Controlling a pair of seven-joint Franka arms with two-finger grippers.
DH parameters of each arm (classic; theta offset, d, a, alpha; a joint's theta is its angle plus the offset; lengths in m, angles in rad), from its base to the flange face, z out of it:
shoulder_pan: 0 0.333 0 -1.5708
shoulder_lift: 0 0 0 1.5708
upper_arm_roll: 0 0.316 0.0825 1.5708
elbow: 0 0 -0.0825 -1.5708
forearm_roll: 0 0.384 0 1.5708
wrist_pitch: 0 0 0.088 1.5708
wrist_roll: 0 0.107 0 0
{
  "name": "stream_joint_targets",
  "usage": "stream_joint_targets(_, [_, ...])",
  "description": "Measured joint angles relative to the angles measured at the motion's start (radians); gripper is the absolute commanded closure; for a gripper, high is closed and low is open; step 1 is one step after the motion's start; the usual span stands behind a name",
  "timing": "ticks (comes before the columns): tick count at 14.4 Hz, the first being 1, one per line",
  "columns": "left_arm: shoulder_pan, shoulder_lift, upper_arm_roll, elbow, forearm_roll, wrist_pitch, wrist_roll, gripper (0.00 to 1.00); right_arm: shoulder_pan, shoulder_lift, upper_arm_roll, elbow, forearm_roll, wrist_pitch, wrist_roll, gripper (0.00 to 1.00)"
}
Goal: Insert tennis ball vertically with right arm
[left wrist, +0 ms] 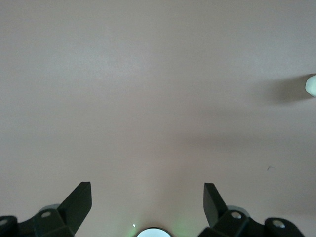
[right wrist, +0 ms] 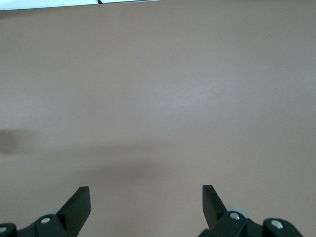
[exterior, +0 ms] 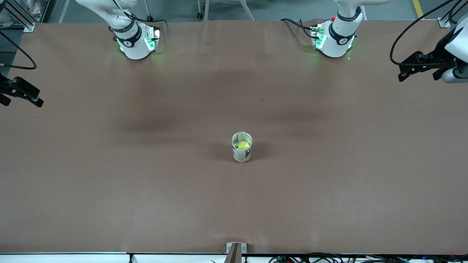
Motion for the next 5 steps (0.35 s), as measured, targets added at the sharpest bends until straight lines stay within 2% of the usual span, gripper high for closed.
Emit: stream_joint_targets(5, [-0.007,0.006,-0.018,0.001,-0.003,0.0,-0.04,0.0,0.0,0.0,-0.002,0.0,0.0,-0.005,0.0,0.0])
